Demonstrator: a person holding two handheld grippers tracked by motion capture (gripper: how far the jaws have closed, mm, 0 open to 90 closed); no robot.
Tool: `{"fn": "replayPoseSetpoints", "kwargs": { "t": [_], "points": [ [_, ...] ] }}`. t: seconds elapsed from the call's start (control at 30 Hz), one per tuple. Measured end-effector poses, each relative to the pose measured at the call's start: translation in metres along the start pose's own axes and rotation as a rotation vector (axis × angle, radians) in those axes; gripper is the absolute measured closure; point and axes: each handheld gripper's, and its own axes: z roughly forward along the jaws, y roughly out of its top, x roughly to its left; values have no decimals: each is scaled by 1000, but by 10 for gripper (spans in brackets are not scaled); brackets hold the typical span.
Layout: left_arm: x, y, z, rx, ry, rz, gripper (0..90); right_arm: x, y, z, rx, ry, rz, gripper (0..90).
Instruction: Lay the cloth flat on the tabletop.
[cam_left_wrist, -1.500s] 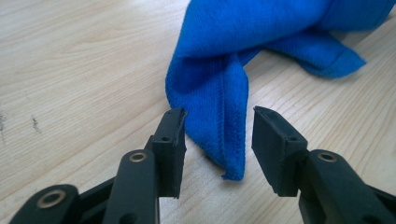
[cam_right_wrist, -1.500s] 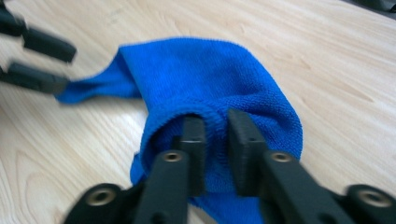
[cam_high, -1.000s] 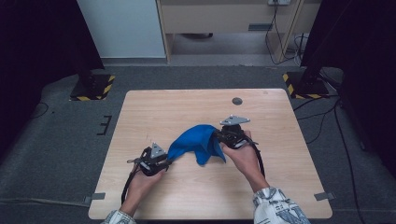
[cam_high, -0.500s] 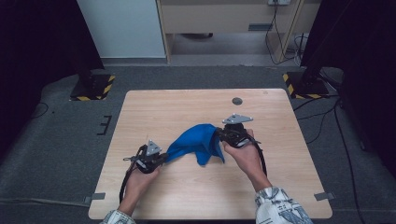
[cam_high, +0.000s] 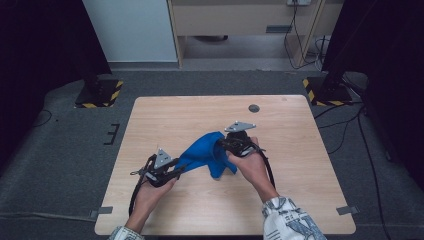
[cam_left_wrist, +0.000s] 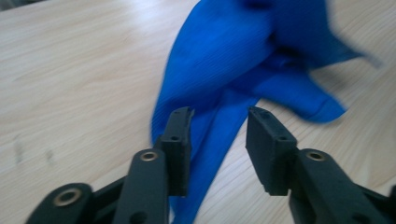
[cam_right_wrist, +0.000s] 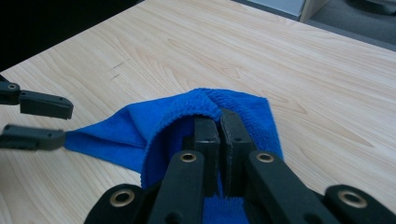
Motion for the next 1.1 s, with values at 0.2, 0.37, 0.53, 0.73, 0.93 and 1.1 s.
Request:
{"fn": "replayPoseSetpoints", "kwargs": {
  "t": [0.2,0.37,0.53,0.73,0.93,1.1],
  "points": [
    [-13,13,13,-31,-51,-2,512,3,2,21,12,6,-3,875],
    [-16,21,25,-32,-65,-7,497,-2,5,39,26,-6,-4,874],
    [-17,24,33,-19,-62,-4,496,-12,5,60,55,-22,9,873],
    [-17,21,36,-6,-55,-2,498,-18,-1,83,92,-40,16,869],
    [-14,17,35,-4,-46,-7,501,-13,-2,87,92,-37,0,786],
    [-10,15,34,-2,-33,-18,497,-5,5,70,57,-25,-22,651]
  ]
}}
